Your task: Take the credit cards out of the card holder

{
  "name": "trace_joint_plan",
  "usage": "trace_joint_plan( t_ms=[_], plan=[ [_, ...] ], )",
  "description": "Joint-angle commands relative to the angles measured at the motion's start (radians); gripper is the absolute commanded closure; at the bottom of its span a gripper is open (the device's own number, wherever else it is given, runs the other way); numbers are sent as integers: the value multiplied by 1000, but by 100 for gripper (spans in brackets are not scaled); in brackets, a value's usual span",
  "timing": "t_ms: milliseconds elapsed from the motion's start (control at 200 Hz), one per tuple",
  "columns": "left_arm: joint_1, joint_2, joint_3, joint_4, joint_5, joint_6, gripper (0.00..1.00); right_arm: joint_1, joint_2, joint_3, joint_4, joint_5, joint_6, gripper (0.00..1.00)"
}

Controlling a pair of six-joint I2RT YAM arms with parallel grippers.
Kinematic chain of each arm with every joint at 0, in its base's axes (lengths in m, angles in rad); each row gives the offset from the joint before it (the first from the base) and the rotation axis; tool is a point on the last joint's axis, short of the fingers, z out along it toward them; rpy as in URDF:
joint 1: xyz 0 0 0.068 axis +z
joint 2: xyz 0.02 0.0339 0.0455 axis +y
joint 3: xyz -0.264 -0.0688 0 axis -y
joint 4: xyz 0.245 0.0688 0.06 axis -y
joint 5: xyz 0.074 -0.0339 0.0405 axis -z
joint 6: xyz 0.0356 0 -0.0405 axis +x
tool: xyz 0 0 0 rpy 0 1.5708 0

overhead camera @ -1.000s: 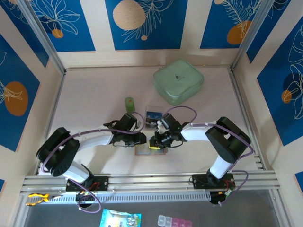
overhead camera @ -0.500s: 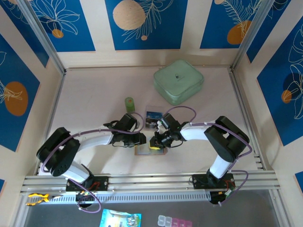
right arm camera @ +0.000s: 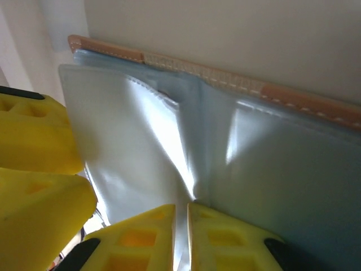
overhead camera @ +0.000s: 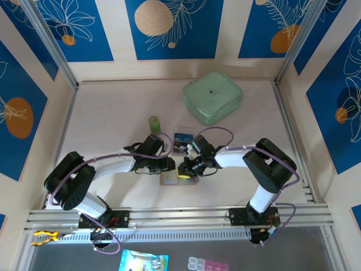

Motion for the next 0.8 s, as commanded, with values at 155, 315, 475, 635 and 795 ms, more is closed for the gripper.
trace_joint_plan(
  t_ms=[155,315,475,635,795],
  plan=[
    [-9,-15,28,15,63,-2,69,11,-128,57,-191,73,-18,75],
    [-31,3,61,14,78,-6,68,-4,-219,81,-301,138,-43,73],
    [-56,45,96,20,84,-7,68,-35,-330,53,-329,164,-26,73],
    [-80,95,122,40,92,-13,68,-76,-431,21,-373,182,-26,72],
    [-109,144,156,58,96,-20,69,-123,-503,-20,-391,164,-24,71]
  ],
)
